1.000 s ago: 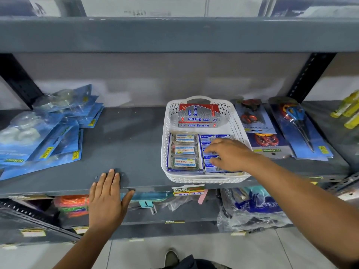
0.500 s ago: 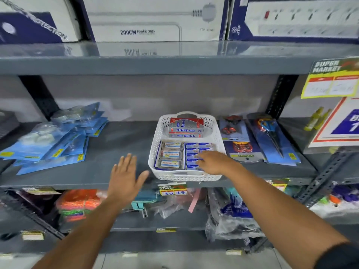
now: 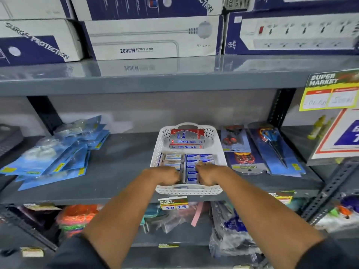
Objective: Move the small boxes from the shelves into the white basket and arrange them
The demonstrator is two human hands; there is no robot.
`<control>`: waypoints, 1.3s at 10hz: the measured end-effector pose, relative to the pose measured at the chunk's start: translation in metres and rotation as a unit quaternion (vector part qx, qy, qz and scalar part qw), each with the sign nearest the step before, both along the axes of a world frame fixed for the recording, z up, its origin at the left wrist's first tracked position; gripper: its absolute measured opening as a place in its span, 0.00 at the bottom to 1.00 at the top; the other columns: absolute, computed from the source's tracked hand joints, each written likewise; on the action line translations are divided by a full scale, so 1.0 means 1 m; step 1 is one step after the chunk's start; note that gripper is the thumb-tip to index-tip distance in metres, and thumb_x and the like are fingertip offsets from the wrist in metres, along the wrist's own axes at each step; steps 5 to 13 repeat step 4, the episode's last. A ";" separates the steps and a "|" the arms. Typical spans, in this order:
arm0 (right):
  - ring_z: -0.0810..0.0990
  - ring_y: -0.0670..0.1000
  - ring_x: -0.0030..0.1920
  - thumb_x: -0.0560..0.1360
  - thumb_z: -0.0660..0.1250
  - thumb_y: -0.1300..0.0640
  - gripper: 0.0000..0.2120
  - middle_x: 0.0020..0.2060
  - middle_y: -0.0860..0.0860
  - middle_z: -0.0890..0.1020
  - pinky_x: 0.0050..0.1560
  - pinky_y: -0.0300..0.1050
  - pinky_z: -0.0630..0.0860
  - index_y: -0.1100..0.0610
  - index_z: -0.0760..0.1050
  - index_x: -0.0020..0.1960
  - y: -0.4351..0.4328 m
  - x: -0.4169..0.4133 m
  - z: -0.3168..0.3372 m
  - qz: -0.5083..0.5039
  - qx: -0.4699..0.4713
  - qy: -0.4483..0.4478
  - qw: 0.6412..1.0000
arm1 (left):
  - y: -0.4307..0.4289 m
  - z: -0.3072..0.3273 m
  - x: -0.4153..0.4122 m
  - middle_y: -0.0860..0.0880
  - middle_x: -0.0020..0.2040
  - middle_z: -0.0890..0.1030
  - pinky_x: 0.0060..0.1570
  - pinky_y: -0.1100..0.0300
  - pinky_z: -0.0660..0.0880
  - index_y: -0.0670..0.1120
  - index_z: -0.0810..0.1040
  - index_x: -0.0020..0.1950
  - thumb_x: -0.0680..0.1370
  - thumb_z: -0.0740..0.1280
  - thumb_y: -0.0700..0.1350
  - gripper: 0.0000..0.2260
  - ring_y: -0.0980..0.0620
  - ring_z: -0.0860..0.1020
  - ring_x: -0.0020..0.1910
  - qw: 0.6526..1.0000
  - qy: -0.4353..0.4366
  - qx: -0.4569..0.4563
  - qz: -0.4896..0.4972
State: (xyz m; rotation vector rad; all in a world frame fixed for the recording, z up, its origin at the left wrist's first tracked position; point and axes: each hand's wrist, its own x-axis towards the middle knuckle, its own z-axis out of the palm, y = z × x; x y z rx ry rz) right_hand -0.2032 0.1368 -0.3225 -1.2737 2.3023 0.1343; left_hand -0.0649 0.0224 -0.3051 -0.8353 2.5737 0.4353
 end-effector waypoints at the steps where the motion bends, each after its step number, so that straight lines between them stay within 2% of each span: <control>1: 0.76 0.60 0.60 0.78 0.60 0.60 0.22 0.73 0.60 0.67 0.59 0.54 0.75 0.63 0.65 0.71 -0.011 -0.006 0.004 0.034 -0.013 0.052 0.998 | -0.005 0.007 -0.014 0.40 0.67 0.72 0.58 0.54 0.70 0.41 0.73 0.63 0.80 0.53 0.49 0.19 0.42 0.73 0.61 0.998 0.034 -0.030 -0.045; 2: 0.52 0.62 0.78 0.79 0.57 0.62 0.31 0.80 0.55 0.45 0.74 0.60 0.60 0.58 0.49 0.79 -0.009 -0.006 -0.003 0.029 -0.014 0.047 0.998 | -0.013 -0.002 -0.016 0.42 0.76 0.59 0.70 0.50 0.61 0.42 0.59 0.75 0.80 0.53 0.50 0.25 0.43 0.61 0.73 0.996 0.018 -0.060 -0.068; 3: 0.52 0.61 0.78 0.80 0.57 0.59 0.28 0.80 0.55 0.48 0.73 0.60 0.61 0.58 0.52 0.78 -0.003 -0.005 -0.005 0.033 -0.037 0.045 0.998 | -0.020 -0.012 -0.018 0.41 0.74 0.63 0.67 0.50 0.65 0.41 0.61 0.73 0.79 0.55 0.49 0.23 0.42 0.65 0.70 0.992 -0.014 -0.081 -0.095; 4: 0.59 0.56 0.77 0.79 0.59 0.59 0.28 0.79 0.53 0.56 0.74 0.54 0.62 0.56 0.56 0.77 0.007 -0.002 0.010 -0.041 -0.193 0.037 0.980 | -0.014 0.004 -0.018 0.43 0.77 0.58 0.70 0.51 0.60 0.44 0.60 0.75 0.80 0.53 0.50 0.23 0.43 0.59 0.74 0.981 0.063 -0.134 -0.127; 13: 0.59 0.56 0.77 0.79 0.59 0.59 0.28 0.79 0.53 0.56 0.74 0.54 0.62 0.56 0.56 0.77 0.007 -0.002 0.010 -0.041 -0.193 0.037 0.980 | -0.014 0.004 -0.018 0.43 0.77 0.58 0.70 0.51 0.60 0.44 0.60 0.75 0.80 0.53 0.50 0.23 0.43 0.59 0.74 0.981 0.063 -0.134 -0.127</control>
